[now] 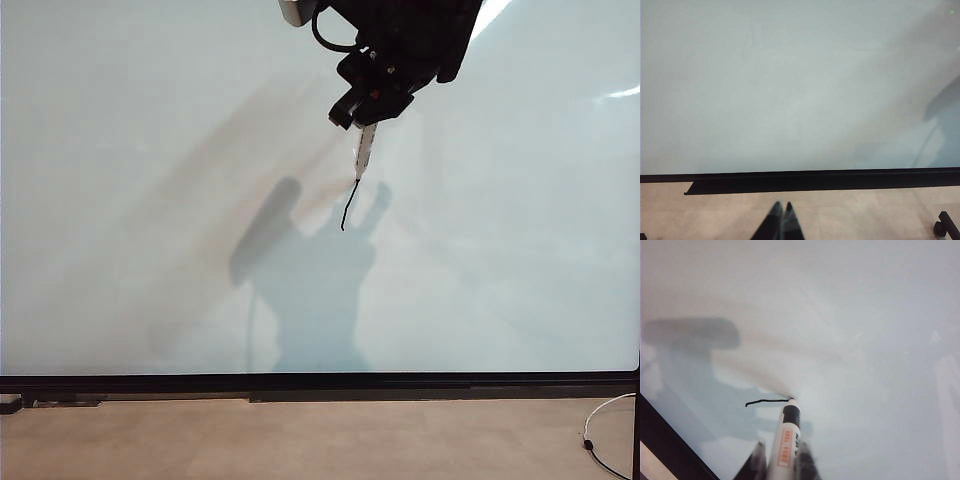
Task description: Pick up the pen on the shelf to the right of the whiteboard and draw a rectangle.
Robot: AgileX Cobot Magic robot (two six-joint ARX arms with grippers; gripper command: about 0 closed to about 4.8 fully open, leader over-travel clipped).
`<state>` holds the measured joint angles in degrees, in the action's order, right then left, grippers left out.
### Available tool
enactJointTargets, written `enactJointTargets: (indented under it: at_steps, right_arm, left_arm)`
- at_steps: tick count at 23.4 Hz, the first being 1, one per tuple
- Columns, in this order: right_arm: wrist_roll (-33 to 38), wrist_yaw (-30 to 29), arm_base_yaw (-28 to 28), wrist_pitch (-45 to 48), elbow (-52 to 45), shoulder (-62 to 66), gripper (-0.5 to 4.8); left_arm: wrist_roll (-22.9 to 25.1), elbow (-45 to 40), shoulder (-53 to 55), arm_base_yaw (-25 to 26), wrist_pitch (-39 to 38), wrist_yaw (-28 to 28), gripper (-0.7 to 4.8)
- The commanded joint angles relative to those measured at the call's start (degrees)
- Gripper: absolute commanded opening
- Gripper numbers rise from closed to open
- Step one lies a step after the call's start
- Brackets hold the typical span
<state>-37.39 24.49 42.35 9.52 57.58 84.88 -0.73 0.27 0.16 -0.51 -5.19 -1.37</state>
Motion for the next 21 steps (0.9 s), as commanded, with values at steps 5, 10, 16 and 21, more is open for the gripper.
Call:
enactJointTargets:
  at_steps: [5, 10, 16, 21]
  right_arm:
    - [-0.4, 1.8, 0.6, 2.7, 0.6, -1.1, -0.06]
    - [-0.6, 2.6, 1.1, 2.7, 0.6, -1.4, -0.06]
    - [-0.6, 2.7, 1.4, 2.7, 0.6, -2.1, -0.06]
    - [-0.6, 3.1, 1.7, 2.7, 0.6, -2.6, -0.06]
  left_arm:
    - [0.1, 0.1, 0.0, 0.0, 0.5, -0.1, -0.04]
    - [0.1, 0.1, 0.0, 0.0, 0.5, -0.1, -0.04]
    - [0.1, 0.1, 0.0, 0.0, 0.5, -0.2, -0.04]
    - [0.1, 0.1, 0.0, 0.0, 0.5, -0.2, -0.04]
